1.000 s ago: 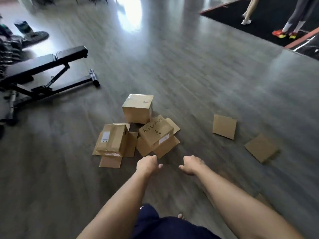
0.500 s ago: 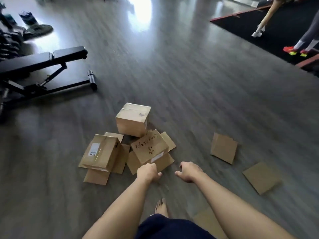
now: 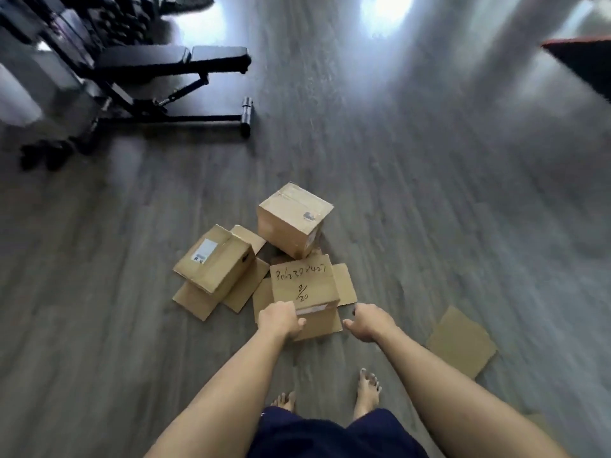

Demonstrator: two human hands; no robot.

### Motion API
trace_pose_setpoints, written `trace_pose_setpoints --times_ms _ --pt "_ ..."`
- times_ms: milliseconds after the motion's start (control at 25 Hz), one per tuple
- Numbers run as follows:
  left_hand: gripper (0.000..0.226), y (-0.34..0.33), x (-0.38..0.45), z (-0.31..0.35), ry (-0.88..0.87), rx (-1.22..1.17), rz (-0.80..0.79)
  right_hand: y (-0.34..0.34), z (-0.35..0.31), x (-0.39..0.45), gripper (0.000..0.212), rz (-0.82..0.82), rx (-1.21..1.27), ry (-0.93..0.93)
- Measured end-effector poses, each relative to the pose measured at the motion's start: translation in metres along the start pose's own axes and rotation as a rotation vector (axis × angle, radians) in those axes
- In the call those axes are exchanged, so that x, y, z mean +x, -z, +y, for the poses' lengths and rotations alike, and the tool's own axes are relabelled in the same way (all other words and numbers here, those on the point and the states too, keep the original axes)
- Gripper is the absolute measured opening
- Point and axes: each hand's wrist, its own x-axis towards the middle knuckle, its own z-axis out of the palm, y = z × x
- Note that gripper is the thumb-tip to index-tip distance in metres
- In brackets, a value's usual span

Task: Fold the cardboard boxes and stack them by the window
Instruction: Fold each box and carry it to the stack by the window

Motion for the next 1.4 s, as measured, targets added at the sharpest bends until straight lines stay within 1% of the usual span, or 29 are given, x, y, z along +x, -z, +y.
trace_pose_setpoints --times_ms 120,200,280,400,480,640,880,1040,1080,1160,1240,1280,1360,1400 --pt "0.044 0.011 0.016 0.004 0.123 -0.042 0.012 0.02 -0.001 0.037 0.041 -0.027 -0.026 0.078" --pt "0.046 0.018 0.035 0.007 0.179 -0.066 0.05 0.033 0.001 0.069 0.038 -0.028 -0.014 0.112" --pt "0.048 0.019 0.065 0.006 0.21 -0.085 0.082 0.035 0.002 0.108 0.042 -0.027 0.021 0.136" --pt "0.049 -0.007 0.125 -0.001 0.225 -0.11 0.104 0.014 0.003 0.17 0.049 -0.035 0.053 0.148" --pt "0.047 -0.038 0.169 -0.009 0.235 -0.117 0.122 -0.015 0.006 0.217 0.048 -0.024 0.054 0.15" --pt "0.045 -0.126 0.286 -0.033 0.234 -0.095 0.165 -0.089 0.018 0.341 0.05 0.015 0.039 0.119" --pt "0.051 -0.253 0.449 -0.078 0.26 -0.044 0.315 -0.194 0.041 0.514 0.057 0.184 -0.078 0.115" --pt "0.063 -0.312 0.531 -0.112 0.347 -0.045 0.373 -0.236 0.04 0.601 0.067 0.301 0.033 0.033" --pt "0.067 -0.322 0.544 -0.12 0.37 -0.087 0.384 -0.242 0.039 0.614 0.072 0.329 0.087 0.023" --pt "0.074 -0.338 0.567 -0.136 0.379 -0.32 0.404 -0.254 0.037 0.634 0.078 0.389 0.215 0.032" --pt "0.081 -0.35 0.583 -0.146 0.355 -0.601 0.403 -0.265 0.038 0.648 0.076 0.473 0.313 0.067" --pt "0.084 -0.352 0.588 -0.148 0.34 -0.692 0.434 -0.267 0.039 0.654 0.074 0.5 0.344 0.085" --pt "0.085 -0.351 0.595 -0.148 0.328 -0.821 0.491 -0.263 0.041 0.664 0.073 0.494 0.381 0.115" --pt "0.084 -0.35 0.598 -0.146 0.336 -0.875 0.495 -0.259 0.042 0.668 0.075 0.472 0.4 0.121"
